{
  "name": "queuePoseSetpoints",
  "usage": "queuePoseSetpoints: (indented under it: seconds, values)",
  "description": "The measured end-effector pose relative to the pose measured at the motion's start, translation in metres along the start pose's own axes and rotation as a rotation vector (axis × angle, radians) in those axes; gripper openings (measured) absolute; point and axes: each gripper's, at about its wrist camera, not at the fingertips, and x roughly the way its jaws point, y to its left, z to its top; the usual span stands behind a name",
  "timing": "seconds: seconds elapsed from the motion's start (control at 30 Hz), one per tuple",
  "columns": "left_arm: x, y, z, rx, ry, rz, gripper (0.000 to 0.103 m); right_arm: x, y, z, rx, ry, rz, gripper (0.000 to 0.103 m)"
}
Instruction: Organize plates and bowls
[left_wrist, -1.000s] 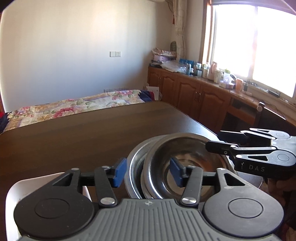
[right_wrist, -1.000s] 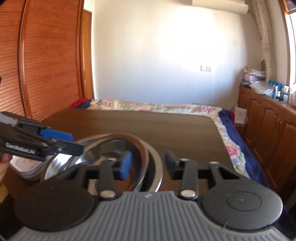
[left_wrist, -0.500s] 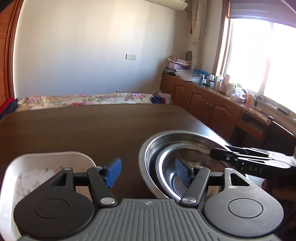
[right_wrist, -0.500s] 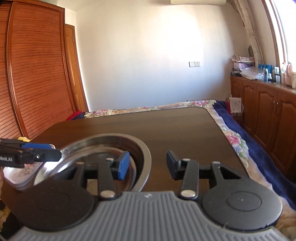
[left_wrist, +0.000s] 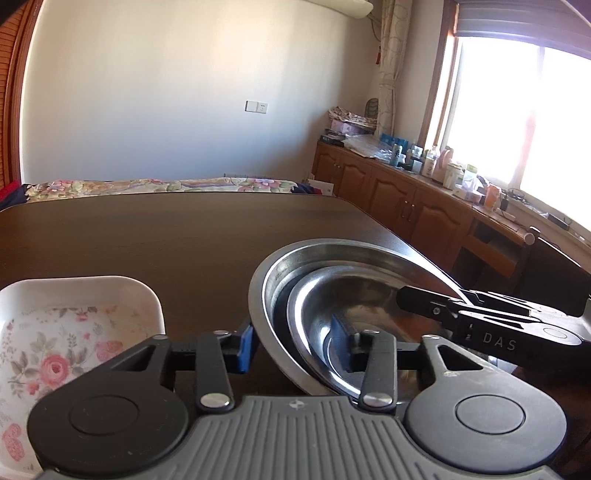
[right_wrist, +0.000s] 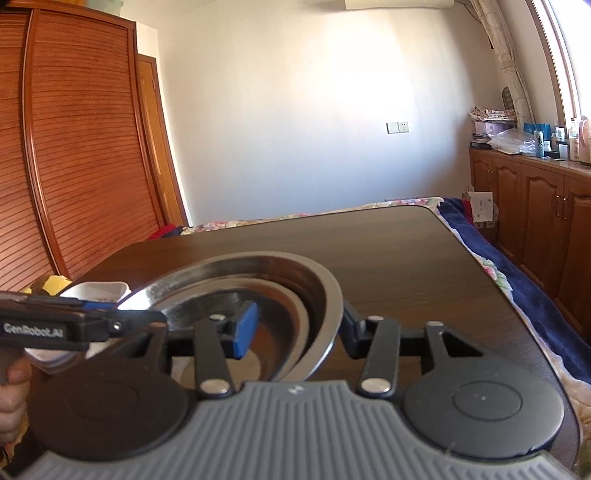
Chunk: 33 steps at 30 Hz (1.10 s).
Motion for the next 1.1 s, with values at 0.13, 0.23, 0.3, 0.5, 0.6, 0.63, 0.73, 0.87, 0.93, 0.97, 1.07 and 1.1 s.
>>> queuePoseSetpoints:
  seconds: [0.13, 0.23, 0.3, 0.5, 0.6, 0.63, 0.73, 0.87, 0.93, 0.97, 1.07, 1.1]
  values:
    - [0.000, 0.000, -0.001, -0.014, -0.004, 0.007, 0.036, -0.001, -0.006, 0.000, 0.019, -0.020, -0.001, 0.040]
    - [-0.003, 0.000, -0.001, -0.021, -0.003, 0.007, 0.036, -0.002, -0.008, 0.000, 0.037, -0.028, 0.005, 0.037]
    - [-0.007, 0.001, 0.001, -0.018, -0.012, 0.012, 0.035, -0.001, -0.007, 0.000, 0.039, -0.029, 0.008, 0.037]
    - [-0.023, 0.009, 0.009, -0.025, -0.028, 0.030, 0.036, 0.001, -0.002, 0.007, 0.035, -0.036, 0.030, 0.038]
    - [-0.032, 0.017, 0.015, -0.031, -0.036, 0.040, 0.035, 0.003, 0.004, 0.011, 0.030, -0.030, 0.044, 0.038]
    - [-0.035, 0.019, 0.016, -0.034, -0.038, 0.043, 0.035, 0.004, 0.007, 0.013, 0.031, -0.029, 0.050, 0.038]
    - [-0.045, 0.028, 0.020, -0.042, -0.042, 0.049, 0.036, 0.007, 0.015, 0.018, 0.023, -0.025, 0.066, 0.038]
    - [-0.053, 0.036, 0.025, -0.048, -0.050, 0.061, 0.036, 0.008, 0.026, 0.023, 0.013, -0.025, 0.088, 0.038]
    - [-0.057, 0.040, 0.027, -0.048, -0.054, 0.068, 0.036, 0.009, 0.030, 0.025, 0.006, -0.024, 0.102, 0.038]
    - [-0.059, 0.042, 0.028, -0.047, -0.057, 0.073, 0.036, 0.010, 0.033, 0.026, 0.003, -0.024, 0.107, 0.038]
    - [-0.065, 0.048, 0.029, -0.041, -0.063, 0.091, 0.036, 0.010, 0.042, 0.028, -0.007, -0.026, 0.122, 0.038]
    - [-0.067, 0.051, 0.029, -0.040, -0.065, 0.097, 0.035, 0.011, 0.045, 0.029, -0.009, -0.026, 0.127, 0.038]
